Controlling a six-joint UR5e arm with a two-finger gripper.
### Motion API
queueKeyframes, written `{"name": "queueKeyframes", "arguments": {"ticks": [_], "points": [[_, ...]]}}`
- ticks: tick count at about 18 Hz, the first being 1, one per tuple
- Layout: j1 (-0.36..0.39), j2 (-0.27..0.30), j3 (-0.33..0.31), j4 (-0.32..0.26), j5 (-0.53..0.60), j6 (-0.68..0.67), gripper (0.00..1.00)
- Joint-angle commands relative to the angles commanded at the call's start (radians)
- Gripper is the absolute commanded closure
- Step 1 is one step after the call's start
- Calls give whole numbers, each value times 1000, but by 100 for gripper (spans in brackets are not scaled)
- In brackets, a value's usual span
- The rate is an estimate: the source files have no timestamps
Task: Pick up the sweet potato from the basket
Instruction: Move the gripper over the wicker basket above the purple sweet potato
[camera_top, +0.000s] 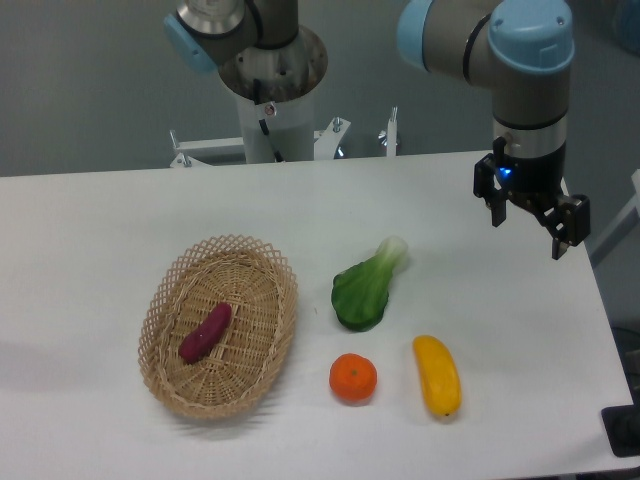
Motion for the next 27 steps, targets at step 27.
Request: {"name": "queueKeyframes", "arguments": {"ticks": [27], "points": [[-501,-21,-250,75,-141,-811,0]]}}
